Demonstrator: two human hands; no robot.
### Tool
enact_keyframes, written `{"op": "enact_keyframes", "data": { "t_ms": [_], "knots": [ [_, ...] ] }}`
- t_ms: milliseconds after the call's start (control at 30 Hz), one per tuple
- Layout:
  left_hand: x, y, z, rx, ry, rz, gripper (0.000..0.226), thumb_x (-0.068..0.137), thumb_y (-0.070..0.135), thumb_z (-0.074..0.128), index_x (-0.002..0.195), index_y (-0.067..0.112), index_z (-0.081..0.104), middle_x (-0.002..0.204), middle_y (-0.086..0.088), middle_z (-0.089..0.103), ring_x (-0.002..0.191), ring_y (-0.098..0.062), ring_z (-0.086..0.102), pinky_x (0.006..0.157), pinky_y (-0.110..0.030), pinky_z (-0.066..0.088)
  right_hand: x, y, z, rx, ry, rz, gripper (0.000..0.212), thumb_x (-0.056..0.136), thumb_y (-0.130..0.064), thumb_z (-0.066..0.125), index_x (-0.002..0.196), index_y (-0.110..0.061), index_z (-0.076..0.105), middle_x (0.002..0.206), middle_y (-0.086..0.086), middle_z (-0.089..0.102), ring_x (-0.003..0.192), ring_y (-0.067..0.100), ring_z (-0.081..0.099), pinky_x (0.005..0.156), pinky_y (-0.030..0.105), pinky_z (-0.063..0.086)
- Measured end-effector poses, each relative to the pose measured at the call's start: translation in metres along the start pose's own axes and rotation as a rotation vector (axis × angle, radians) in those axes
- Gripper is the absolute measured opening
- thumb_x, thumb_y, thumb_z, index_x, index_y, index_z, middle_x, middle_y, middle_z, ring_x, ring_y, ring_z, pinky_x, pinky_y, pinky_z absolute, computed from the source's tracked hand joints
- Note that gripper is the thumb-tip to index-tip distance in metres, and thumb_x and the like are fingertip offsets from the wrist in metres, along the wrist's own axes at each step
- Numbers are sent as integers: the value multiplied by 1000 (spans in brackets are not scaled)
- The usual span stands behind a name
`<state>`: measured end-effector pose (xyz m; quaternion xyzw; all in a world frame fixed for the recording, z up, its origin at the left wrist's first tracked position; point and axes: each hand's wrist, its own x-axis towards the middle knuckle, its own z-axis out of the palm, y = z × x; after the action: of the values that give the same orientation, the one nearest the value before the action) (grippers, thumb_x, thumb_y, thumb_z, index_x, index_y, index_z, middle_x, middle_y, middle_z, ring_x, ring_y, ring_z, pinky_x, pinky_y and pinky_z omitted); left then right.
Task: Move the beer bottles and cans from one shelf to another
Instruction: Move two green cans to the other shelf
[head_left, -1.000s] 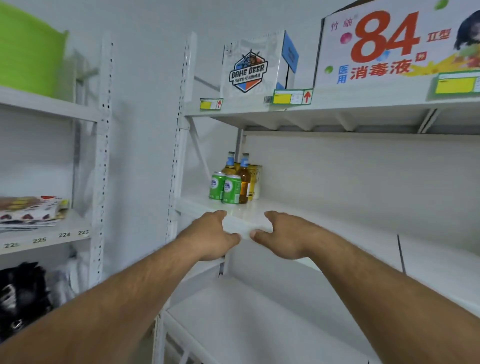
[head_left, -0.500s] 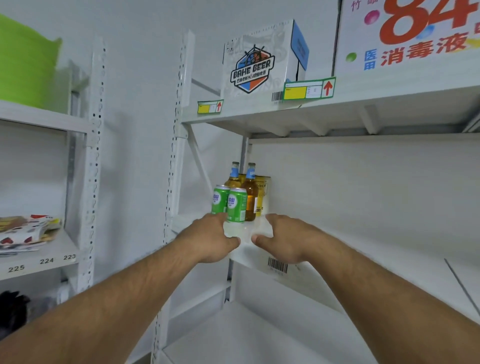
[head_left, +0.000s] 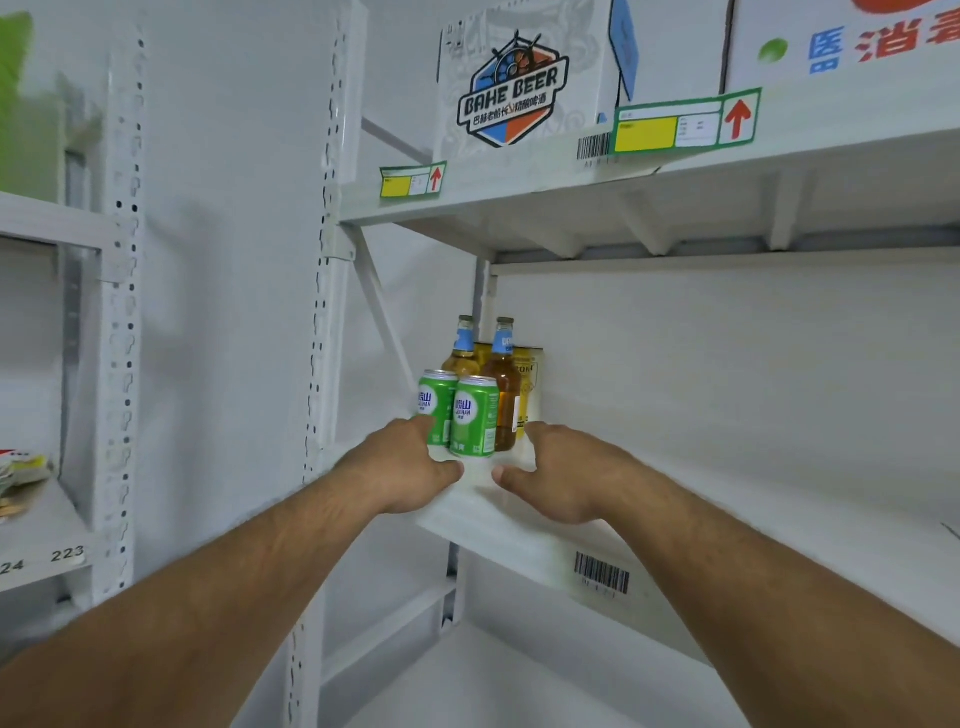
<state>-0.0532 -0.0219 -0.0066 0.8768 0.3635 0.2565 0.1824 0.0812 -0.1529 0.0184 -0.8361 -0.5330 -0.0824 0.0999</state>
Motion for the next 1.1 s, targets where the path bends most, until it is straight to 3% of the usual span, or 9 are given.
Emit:
{"op": "enact_keyframes", "data": {
  "t_ms": [133,267,433,533,667,733,800,967,1100],
  "knots": [
    [31,-24,-9,-58,-14,20,62,94,41,66,150,22,45,146,-3,56,127,-23,56,103,-32,46,32,-16,4,47,44,31,57,96,-57,49,141,-21,45,131,3,59,113,23,59,92,36,50],
    [71,-50,-14,-185,-31,14,70,94,36,69,154,15,39,153,-8,49,135,-25,52,96,-26,40,74,-31,20,81,114,119,58,89,-60,54,133,-23,51,118,1,65,102,21,62,89,40,54],
    [123,-76,-8,-386,-89,-12,71,90,27,77,148,7,41,145,-12,54,103,-17,50,84,-26,38,116,-41,29,350,188,229,33,89,-49,65,114,-28,60,95,-7,65,84,12,60,73,29,50],
    [151,-90,1,-484,-141,-20,77,85,22,82,147,4,41,145,-14,54,103,-18,50,87,-30,41,134,-44,31,527,245,296,18,91,-43,67,91,-29,56,79,-13,56,73,5,53,66,26,42],
    [181,-102,15,-579,-208,14,94,68,27,93,147,8,46,138,-7,63,113,-21,66,102,-39,52,150,-47,34,711,293,352,25,91,-40,70,75,-28,55,79,-12,59,72,3,55,70,26,45],
    [194,-105,22,-627,-247,49,80,60,28,96,131,11,63,117,-4,76,103,-20,73,99,-42,57,156,-49,37,763,316,371,23,89,-40,72,76,-27,57,79,-12,60,72,3,57,63,24,45],
    [199,-104,24,-636,-261,82,53,67,22,94,114,15,72,105,-2,79,97,-20,75,96,-42,58,161,-51,41,794,349,377,20,87,-38,74,78,-27,61,81,-11,63,73,4,59,59,22,44],
    [209,-105,30,-661,-266,104,38,73,19,91,106,17,73,102,-2,78,94,-19,73,90,-37,58,168,-53,48,846,405,399,18,82,-36,80,81,-27,64,87,-8,69,79,8,64,68,25,50],
    [216,-106,33,-668,-272,106,45,72,19,93,111,14,72,103,-3,77,94,-20,73,90,-39,59,175,-53,55,855,451,430,19,79,-34,82,79,-27,64,89,-5,71,90,16,70,84,34,57]
  ]
}}
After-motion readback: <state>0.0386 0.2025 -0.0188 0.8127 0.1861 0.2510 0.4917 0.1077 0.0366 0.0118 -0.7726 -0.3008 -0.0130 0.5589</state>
